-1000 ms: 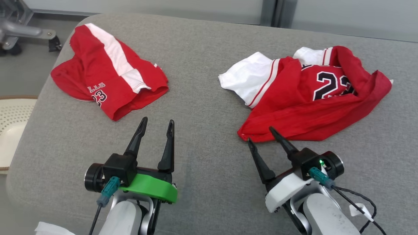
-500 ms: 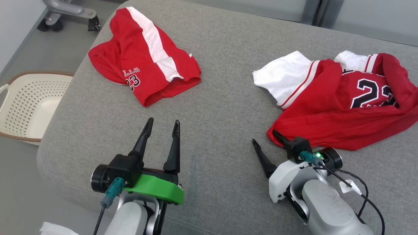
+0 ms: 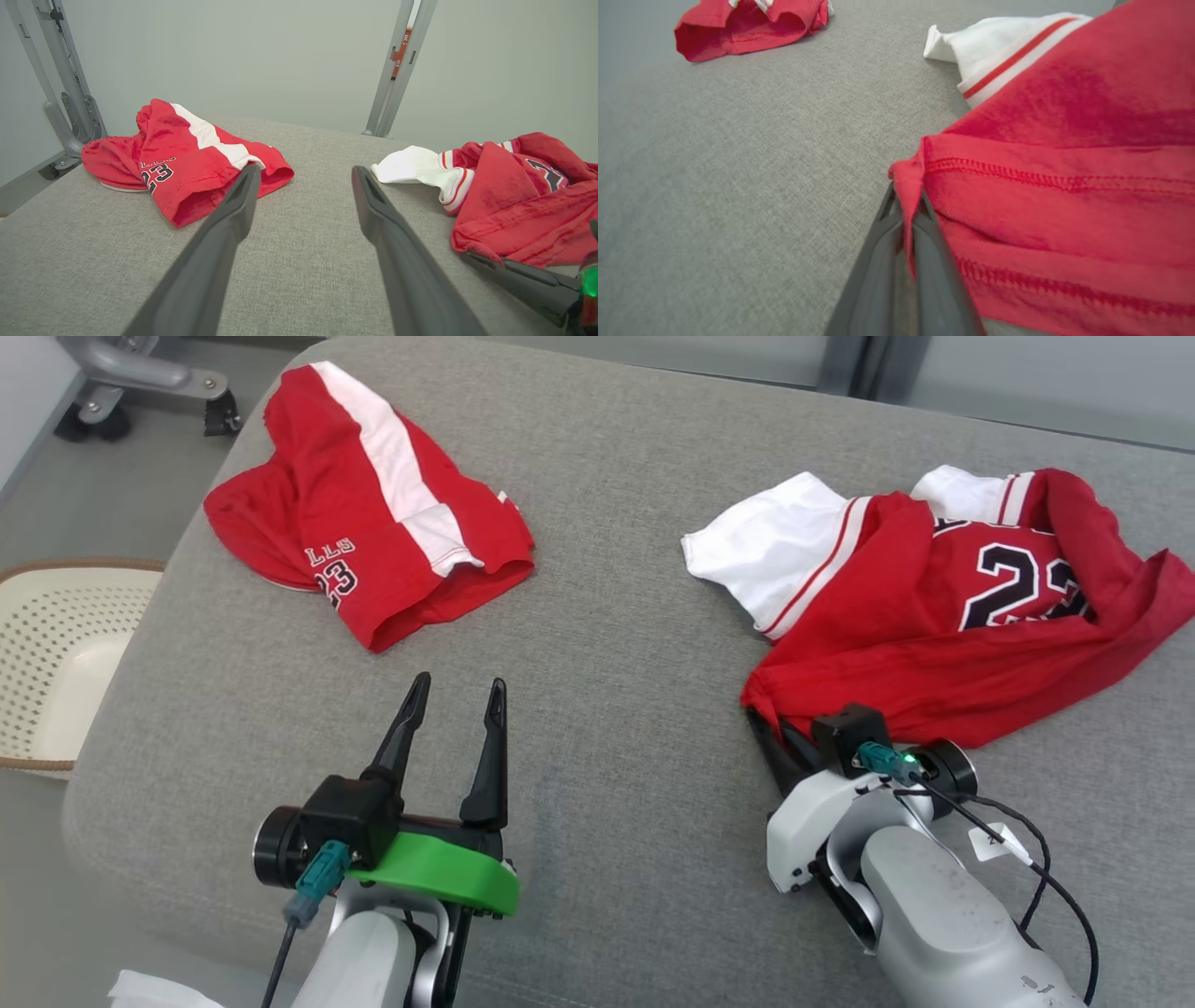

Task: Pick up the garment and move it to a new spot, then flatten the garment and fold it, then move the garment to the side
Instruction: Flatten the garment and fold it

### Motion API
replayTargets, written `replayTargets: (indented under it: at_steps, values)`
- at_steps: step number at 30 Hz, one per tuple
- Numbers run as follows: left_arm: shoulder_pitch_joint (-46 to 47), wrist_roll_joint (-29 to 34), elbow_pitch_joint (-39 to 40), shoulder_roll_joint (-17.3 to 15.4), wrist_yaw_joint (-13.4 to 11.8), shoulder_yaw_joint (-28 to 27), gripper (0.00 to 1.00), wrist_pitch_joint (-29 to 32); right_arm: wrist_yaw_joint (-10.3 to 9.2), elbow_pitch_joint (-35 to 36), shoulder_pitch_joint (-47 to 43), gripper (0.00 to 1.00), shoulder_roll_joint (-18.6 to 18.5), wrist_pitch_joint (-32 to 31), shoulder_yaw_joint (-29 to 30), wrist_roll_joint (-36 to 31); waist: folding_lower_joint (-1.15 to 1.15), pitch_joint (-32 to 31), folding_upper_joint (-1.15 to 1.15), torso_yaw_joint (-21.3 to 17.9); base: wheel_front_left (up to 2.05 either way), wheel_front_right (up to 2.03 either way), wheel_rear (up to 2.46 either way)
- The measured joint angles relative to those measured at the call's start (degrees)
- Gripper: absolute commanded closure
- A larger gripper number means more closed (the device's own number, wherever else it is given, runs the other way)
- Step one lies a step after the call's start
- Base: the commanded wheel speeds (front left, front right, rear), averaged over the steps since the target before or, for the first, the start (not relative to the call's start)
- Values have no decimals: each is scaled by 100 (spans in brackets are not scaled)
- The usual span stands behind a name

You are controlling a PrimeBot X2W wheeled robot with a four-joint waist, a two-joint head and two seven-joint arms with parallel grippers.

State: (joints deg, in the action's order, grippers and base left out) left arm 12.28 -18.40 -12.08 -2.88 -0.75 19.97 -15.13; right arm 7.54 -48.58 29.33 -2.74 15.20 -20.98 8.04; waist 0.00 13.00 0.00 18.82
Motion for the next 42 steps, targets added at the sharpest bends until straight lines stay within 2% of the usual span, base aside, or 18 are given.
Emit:
replayTargets:
  at_steps: [4, 11, 16, 22, 28, 30, 31, 32, 33, 38, 42]
  values:
    - [6, 52, -10, 2, 30, -59, 0, -1, 0, 481, -100, 100, -1, -5, 85, 54, 0, -45, 0, -232, 0, 0, 0]
    - [-22, 88, -4, 3, 49, -235, 0, -1, 0, 1538, -702, 100, -115, -7, 739, -110, 0, -164, 0, -713, 0, 0, 0]
    - [-61, 100, 3, 3, 80, -290, 0, -1, 0, 2306, -1408, 100, -748, -42, 1167, -137, 0, -232, 0, -1107, 0, 0, 0]
    - [-67, 99, 11, 4, 105, -294, 0, -3, 0, 2999, -2150, 100, -1490, -431, 2156, -165, 0, -284, 0, -1598, 0, 0, 0]
    - [-2, 89, 8, 5, 107, -224, 0, -3, 0, 3136, -2557, 100, -1860, -578, 3100, -569, 0, -273, 0, -1905, 0, 0, 0]
    - [3, 91, -7, 7, 110, -220, 0, -3, 0, 3087, -2564, 100, -1829, -571, 3386, -650, 0, -248, 0, -1947, 0, 0, 0]
    - [4, 100, -18, 7, 125, -222, 0, -3, 0, 3020, -2564, 84, -1764, -621, 3494, -681, 0, -231, 0, -1956, 0, 0, 0]
    - [4, 100, -35, 7, 127, -227, 0, -2, 0, 2930, -2565, 34, -1705, -666, 3553, -708, 0, -216, 0, -1959, 0, 0, 0]
    - [5, 104, -48, 7, 132, -234, 0, -3, 0, 2882, -2565, 0, -1630, -704, 3602, -726, 0, -208, 0, -1954, 0, 0, 0]
    - [5, 133, -93, 7, 151, -263, 0, -3, 0, 3098, -2397, 0, -1211, -427, 3694, -886, 0, -214, 0, -1911, 0, 0, 0]
    - [5, 133, -108, 7, 154, -250, 0, -2, 0, 3513, -2190, 0, -847, -171, 3361, -872, 0, -241, 0, -1868, 0, 0, 0]
